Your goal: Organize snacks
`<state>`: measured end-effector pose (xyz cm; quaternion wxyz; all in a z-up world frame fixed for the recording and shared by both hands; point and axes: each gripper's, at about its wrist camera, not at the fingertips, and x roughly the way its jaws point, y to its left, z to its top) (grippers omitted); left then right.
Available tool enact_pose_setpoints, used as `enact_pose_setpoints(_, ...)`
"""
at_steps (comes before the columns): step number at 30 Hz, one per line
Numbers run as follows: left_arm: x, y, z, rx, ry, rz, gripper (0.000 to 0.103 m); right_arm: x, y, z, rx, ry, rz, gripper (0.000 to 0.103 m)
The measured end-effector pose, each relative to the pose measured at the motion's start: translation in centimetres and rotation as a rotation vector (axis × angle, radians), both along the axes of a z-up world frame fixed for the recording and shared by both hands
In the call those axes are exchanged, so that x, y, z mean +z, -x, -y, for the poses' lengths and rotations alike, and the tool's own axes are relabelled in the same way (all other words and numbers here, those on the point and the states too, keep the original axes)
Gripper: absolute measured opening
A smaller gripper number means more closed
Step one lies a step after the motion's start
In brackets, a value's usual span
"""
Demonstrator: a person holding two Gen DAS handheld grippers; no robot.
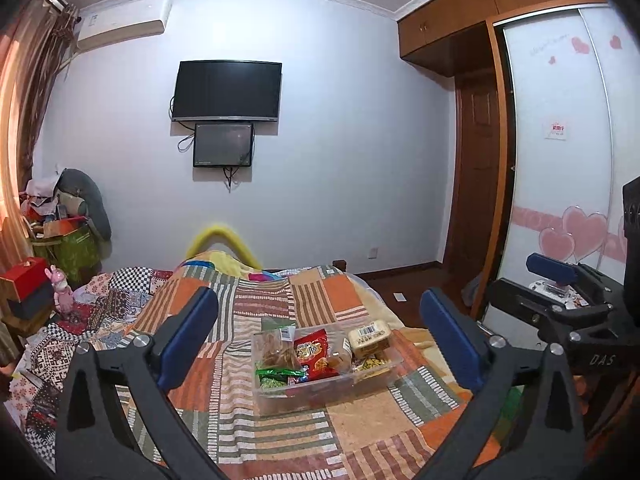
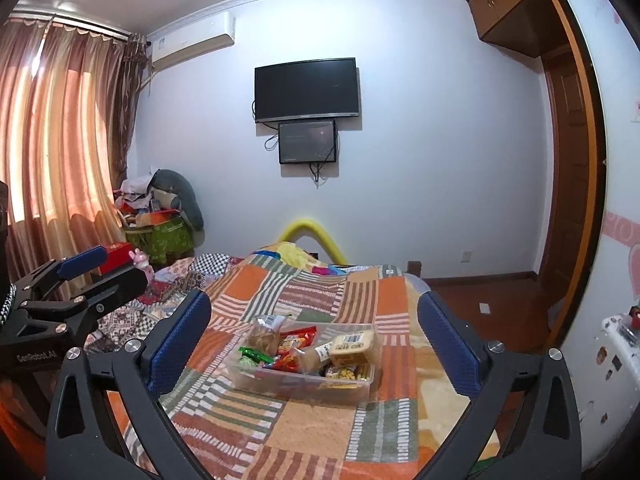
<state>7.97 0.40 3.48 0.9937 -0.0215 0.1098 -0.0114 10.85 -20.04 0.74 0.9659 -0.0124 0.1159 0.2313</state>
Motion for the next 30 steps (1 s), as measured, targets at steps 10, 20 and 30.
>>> enact_pose_setpoints(10, -0.38, 0.42, -0.19, 0.002, 0.028, -0.010, 0.103, -0.34, 0.41, -0.62, -0.008, 0.017, 0.010, 0.103)
enact_pose_setpoints(20, -0.62, 0.33, -0.14, 0.001, 0.025, -0.019, 0.103, -0.45, 0.65, -0.66, -0.005, 0.003, 0.003, 0.103)
enact_pose_setpoints(30, -0.69, 0.37, 0.05, 0.000, 0.019, -0.021, 0.103, -0.50, 0.92, -0.36, -0.009, -0.005, -0.003, 0.103)
